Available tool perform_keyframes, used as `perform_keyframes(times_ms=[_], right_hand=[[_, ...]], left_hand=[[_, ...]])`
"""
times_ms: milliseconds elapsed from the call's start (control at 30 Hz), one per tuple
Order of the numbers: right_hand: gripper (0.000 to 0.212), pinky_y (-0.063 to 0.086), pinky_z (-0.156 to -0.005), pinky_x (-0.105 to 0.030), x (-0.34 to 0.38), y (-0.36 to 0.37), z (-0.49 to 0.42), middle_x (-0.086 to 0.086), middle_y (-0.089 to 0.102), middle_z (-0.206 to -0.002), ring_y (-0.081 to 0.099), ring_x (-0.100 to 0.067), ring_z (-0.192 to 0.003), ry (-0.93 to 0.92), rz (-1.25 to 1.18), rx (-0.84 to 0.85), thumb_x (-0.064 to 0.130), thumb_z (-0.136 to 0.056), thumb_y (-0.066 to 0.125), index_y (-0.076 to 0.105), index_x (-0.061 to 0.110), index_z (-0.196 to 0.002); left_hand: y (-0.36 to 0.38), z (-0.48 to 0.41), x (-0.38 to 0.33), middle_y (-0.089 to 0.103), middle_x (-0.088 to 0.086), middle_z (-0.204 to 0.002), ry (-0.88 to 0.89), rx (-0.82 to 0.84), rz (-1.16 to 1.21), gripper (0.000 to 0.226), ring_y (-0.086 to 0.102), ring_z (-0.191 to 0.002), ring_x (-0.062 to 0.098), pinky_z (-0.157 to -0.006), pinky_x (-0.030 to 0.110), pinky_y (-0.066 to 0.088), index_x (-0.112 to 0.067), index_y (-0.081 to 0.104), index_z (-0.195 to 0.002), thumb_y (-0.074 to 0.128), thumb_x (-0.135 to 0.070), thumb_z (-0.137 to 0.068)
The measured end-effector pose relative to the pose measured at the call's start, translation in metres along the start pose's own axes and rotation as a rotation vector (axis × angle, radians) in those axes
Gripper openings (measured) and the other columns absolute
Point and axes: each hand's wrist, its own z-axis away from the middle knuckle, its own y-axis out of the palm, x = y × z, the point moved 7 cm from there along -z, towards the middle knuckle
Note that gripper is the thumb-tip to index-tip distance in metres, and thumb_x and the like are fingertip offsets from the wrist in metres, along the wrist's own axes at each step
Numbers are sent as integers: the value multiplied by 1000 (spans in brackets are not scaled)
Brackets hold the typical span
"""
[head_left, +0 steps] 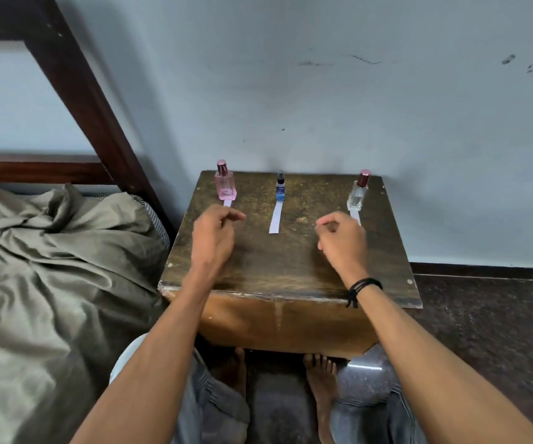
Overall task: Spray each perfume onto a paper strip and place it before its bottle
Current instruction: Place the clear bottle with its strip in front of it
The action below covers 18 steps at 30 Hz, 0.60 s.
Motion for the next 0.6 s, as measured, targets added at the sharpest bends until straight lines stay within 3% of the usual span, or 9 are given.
perform_keyframes(times_ms=[133,233,467,600], right_hand=[[11,55,-69,-28,21,35,13,8,72,-78,70,-11,-76,-138,101,144,23,-95,62,71,31,-94],[10,59,-78,-36,31,51,20,10,72,-81,70,-12,-77,-190,126,195,25,-95,63,71,31,-94],[9,58,-71,-33,47,67,35,10,70,-74,68,-8,-69,-234,112,246,24,-97,65,72,29,-96],[9,57,-69,-29,51,77,42,10,69,-74,67,-8,-67,-272,158,304,27,-98,64,72,29,-99]], left_hand=[[-46,1,35,70,-6,-99,-160,-154,46,34,66,-91,14,-86,34,54,-22,75,-85,48,-3,-95],[-62,6,48,69,-5,-87,-223,-198,96,33,62,-68,13,-67,29,53,-20,73,-91,45,-5,-99],[-64,14,63,59,-2,-73,-284,-157,80,43,48,-65,17,-57,29,37,-20,64,-74,34,8,-86],[-69,18,59,65,4,-85,-324,-221,2,36,52,-66,19,-59,31,40,-22,62,-80,34,-2,-90]])
